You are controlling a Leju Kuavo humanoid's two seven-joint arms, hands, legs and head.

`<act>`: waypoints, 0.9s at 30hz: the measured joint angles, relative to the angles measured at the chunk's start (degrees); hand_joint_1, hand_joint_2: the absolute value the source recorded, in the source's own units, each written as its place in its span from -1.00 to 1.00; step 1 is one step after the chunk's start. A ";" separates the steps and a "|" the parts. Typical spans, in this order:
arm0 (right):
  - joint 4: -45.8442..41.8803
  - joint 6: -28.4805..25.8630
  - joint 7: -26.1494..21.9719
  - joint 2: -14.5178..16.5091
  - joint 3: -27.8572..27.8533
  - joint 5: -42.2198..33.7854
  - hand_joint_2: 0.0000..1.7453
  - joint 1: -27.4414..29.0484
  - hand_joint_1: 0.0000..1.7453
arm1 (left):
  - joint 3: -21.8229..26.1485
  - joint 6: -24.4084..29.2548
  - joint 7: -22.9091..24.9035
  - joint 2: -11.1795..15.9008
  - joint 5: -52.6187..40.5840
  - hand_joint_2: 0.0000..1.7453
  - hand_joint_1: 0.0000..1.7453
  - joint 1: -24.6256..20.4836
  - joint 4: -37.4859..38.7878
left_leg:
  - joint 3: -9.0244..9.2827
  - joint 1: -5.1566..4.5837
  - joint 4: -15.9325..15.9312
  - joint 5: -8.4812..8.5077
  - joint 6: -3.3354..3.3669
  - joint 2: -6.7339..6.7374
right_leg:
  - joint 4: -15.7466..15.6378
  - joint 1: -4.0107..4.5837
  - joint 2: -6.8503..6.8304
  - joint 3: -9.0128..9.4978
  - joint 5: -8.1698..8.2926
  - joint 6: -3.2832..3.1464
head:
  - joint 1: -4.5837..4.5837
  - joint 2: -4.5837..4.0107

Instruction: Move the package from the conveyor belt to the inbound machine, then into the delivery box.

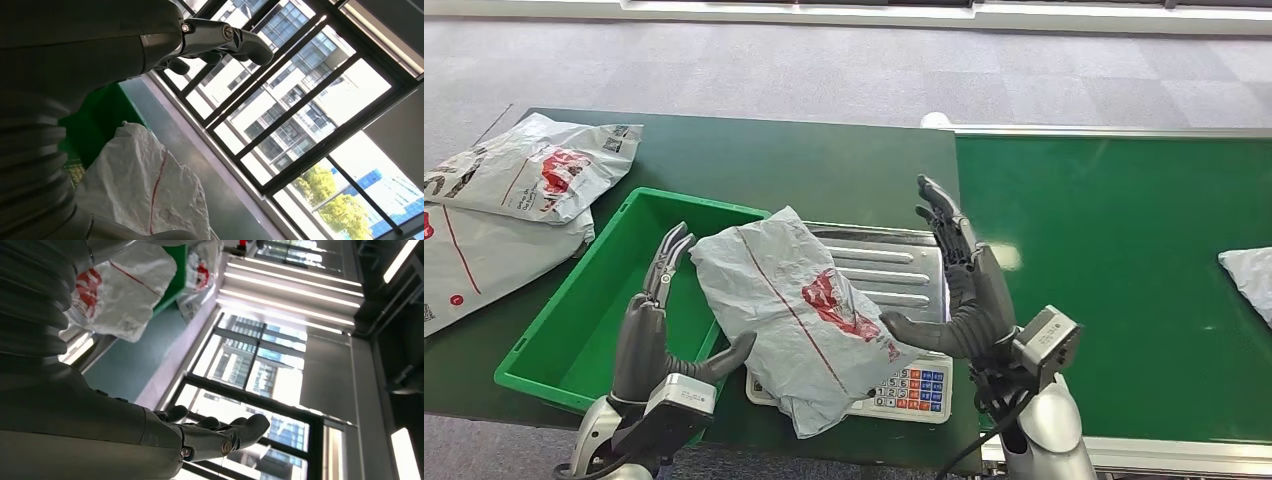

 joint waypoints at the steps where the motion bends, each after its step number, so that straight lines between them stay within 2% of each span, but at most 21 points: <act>1: -1.01 -0.98 -0.37 0.20 -0.75 -0.30 1.00 0.44 -1.00 | -0.75 0.08 1.15 0.30 -1.06 1.00 -1.00 -1.15 0.66 | 0.01 0.00 0.00 0.01 0.00 0.01 | 0.00 0.00 0.02 -0.01 0.01 -0.01 | 0.00 0.00; 5: -6.51 -8.45 -3.11 1.34 -4.92 -1.75 1.00 5.58 -1.00 | -5.15 0.07 7.45 1.68 -7.12 1.00 -1.00 -6.96 5.16 | -0.04 0.00 0.00 0.05 0.04 -0.14 | -0.01 0.00 -0.19 0.02 0.02 -0.02 | 0.00 0.00; 7: -8.02 -14.69 -6.29 1.67 -6.75 -2.93 1.00 8.31 -1.00 | -7.42 -2.89 11.30 2.44 -9.75 1.00 0.00 -8.65 7.00 | -0.04 -0.01 0.00 0.04 0.04 -0.05 | -0.01 -0.02 -0.08 0.00 0.04 -0.01 | 0.00 0.00; 9: -9.06 -22.97 -10.00 2.02 -8.37 -4.68 1.00 10.89 -1.00 | -9.58 -8.89 16.54 3.31 -12.74 1.00 1.00 -9.96 9.63 | -0.05 -0.04 0.00 0.03 0.05 0.00 | -0.01 -0.05 -0.02 -0.04 0.04 0.00 | 0.00 0.00; 12: -10.60 -35.17 -13.19 2.22 -9.54 -5.78 1.00 14.23 -1.00 | -12.31 -16.61 22.55 3.87 -16.09 1.00 1.00 -11.66 16.64 | -0.05 -0.06 0.00 0.02 0.05 0.03 | -0.01 -0.07 0.00 -0.07 0.05 0.00 | 0.00 0.00; 15: -12.18 -42.86 -13.75 2.15 -9.60 -5.25 1.00 16.55 -1.00 | -14.13 -17.95 23.55 3.45 -16.90 1.00 1.00 -13.75 25.51 | 0.00 -0.06 -0.01 0.02 0.05 0.01 | -0.01 -0.05 -0.02 0.03 0.04 0.01 | 0.00 0.00; 19: -13.22 -44.53 -13.85 2.02 -9.60 -5.03 1.00 18.02 -1.00 | -15.64 -17.32 23.46 2.58 -16.98 1.00 1.00 -16.93 32.50 | 0.23 -0.06 -0.07 -0.01 0.10 -0.15 | -0.03 -0.06 -0.26 0.49 -0.07 0.07 | 0.00 0.00; 27: -13.45 -48.18 -13.87 0.60 -7.43 -3.18 1.00 18.52 -1.00 | -15.80 -17.57 23.96 1.23 -17.17 1.00 1.00 -20.87 38.82 | 0.68 -0.08 -0.11 -0.19 0.20 -0.12 | -0.07 -0.09 -0.29 1.33 -0.24 0.12 | 0.00 0.00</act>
